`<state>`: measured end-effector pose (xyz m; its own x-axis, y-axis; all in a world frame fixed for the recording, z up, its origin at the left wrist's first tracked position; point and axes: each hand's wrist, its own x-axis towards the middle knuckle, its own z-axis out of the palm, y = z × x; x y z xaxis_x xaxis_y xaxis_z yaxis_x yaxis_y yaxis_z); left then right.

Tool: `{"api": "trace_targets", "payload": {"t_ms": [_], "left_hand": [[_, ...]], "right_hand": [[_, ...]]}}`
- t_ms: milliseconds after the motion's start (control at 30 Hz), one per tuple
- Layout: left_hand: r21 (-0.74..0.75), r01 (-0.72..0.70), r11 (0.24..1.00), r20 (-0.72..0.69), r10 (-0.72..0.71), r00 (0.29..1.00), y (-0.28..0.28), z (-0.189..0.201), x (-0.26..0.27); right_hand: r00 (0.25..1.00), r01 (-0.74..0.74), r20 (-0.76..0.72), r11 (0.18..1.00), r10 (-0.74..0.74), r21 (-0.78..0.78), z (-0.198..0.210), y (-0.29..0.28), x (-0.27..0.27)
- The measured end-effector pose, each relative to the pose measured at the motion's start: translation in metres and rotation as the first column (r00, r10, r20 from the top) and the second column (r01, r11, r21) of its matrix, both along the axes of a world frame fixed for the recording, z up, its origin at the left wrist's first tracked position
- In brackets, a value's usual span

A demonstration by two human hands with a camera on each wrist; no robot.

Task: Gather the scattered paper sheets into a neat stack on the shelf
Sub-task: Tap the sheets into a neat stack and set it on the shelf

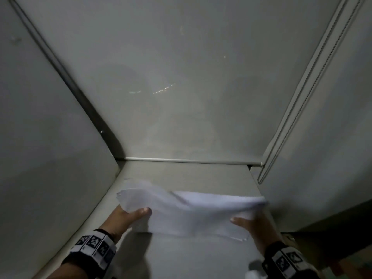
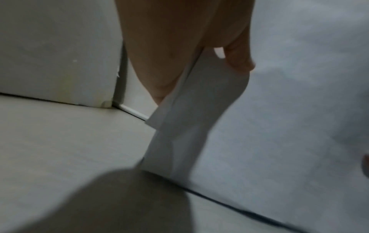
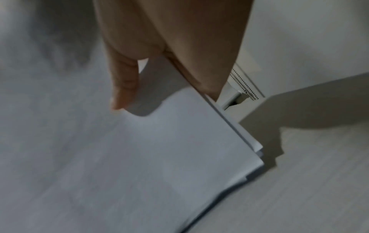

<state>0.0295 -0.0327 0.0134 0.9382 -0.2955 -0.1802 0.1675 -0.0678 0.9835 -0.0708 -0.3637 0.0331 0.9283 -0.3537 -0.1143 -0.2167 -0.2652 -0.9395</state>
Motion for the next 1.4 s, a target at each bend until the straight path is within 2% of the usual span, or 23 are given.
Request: {"api": "trace_targets", "payload": {"t_ms": [67,100,233,333,433,533,667,767,900,1033,1200,1266,1333,1400], "left_hand": [[-0.085,-0.060,0.995,-0.016,0.058,0.998,0.003,0.001,0.003],[-0.104,-0.049,0.993,-0.013,0.048,0.999,0.004,0.005,0.004],[-0.105,0.071,0.992,0.010,-0.071,0.997,0.017,0.011,0.006],[-0.062,0.099,0.993,-0.023,-0.100,0.995,0.017,0.002,-0.001],[-0.058,0.027,0.998,-0.007,-0.028,1.000,0.010,-0.005,-0.005],[-0.112,-0.038,0.993,0.065,0.045,0.997,0.009,0.006,0.003],[-0.149,-0.020,0.989,0.139,0.041,0.989,0.014,0.023,0.010],[-0.058,-0.026,0.998,0.089,0.031,0.996,0.012,0.011,0.005],[0.088,-0.039,0.995,0.006,0.039,0.999,0.007,-0.013,-0.008],[0.007,-0.078,0.997,0.060,0.077,0.995,0.007,-0.006,-0.004],[-0.064,-0.066,0.996,0.166,0.076,0.983,0.003,0.035,0.006],[-0.088,-0.043,0.995,0.159,0.057,0.986,0.003,0.035,0.007],[-0.059,0.005,0.998,0.119,0.002,0.993,0.006,0.018,0.003],[-0.006,0.044,0.999,0.026,-0.044,0.999,0.005,0.000,-0.002]], "right_hand": [[0.996,0.085,0.004,0.984,-0.087,0.156,0.003,-0.001,0.001],[0.995,0.101,0.004,0.982,-0.103,0.163,0.004,-0.004,0.000],[0.997,0.077,-0.020,0.992,-0.076,0.096,0.007,-0.006,-0.002],[0.997,0.032,-0.074,0.998,-0.028,0.055,-0.001,0.004,-0.006],[0.996,0.084,-0.004,0.988,-0.084,0.133,-0.009,0.003,-0.005],[0.991,0.102,0.071,0.979,-0.116,0.175,0.008,0.000,-0.002],[0.976,0.141,0.133,0.969,-0.170,0.205,0.015,-0.002,0.002],[0.973,0.173,0.125,0.972,-0.194,0.158,0.004,0.005,-0.001],[0.985,0.174,-0.018,0.963,-0.174,0.203,-0.016,0.015,-0.011],[0.972,0.230,0.024,0.965,-0.234,0.122,-0.014,0.007,-0.005],[0.948,0.259,0.175,0.964,-0.266,0.060,0.013,-0.003,0.004],[0.952,0.275,0.159,0.959,-0.262,-0.063,0.001,-0.007,0.003],[0.962,0.262,0.126,0.946,-0.242,-0.189,-0.019,-0.005,-0.001],[0.963,0.265,-0.009,0.956,-0.268,-0.127,-0.030,0.003,-0.007]]}}
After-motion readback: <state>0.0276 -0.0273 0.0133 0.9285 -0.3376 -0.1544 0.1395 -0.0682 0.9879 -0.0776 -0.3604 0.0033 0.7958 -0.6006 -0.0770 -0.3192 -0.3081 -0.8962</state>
